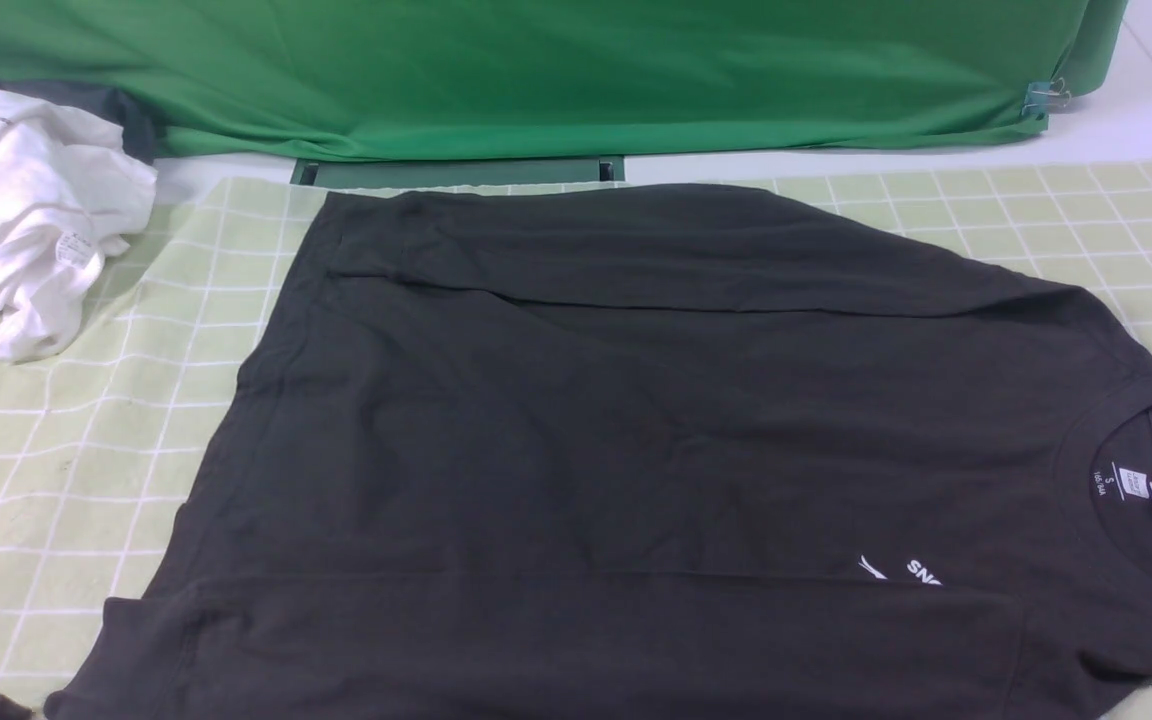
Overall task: Fold a long-sleeved shirt over a green coffee tablecloth.
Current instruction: 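Grasp the left edge of the dark T-shirt lying flat on the table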
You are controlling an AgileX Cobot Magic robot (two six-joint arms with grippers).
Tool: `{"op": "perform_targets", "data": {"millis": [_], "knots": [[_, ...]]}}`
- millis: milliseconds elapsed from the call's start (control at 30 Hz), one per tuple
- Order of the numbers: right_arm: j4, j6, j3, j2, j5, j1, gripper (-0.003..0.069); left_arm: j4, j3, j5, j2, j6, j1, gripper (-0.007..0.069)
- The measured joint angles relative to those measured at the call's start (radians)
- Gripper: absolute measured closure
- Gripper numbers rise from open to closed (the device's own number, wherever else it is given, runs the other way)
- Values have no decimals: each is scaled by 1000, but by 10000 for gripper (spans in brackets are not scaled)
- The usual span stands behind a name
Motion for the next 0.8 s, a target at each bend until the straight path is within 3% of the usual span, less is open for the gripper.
{"op": "perform_targets", "data": {"millis": [100,333,467,533,600,667,700,800], "knots": [[0,0,0,0,0,0,414,-59,0,-65,0,-81,0,589],[0,0,0,0,0,0,414,-78,0,-217,0,-152,0,589],[0,2,0,0,-23,0,414,-76,0,-485,0,-199,0,589],[12,30,0,0,-79,0,414,-64,-20,-526,0,-226,0,589],[25,80,0,0,-132,0,414,-59,-59,-476,-1,-262,0,589],[45,225,0,0,-254,0,414,-31,-193,-268,2,-332,0,589],[45,238,0,0,-269,0,414,-26,-204,-250,6,-336,0,589],[49,420,0,0,-344,0,414,59,-372,17,79,-350,0,589]]}}
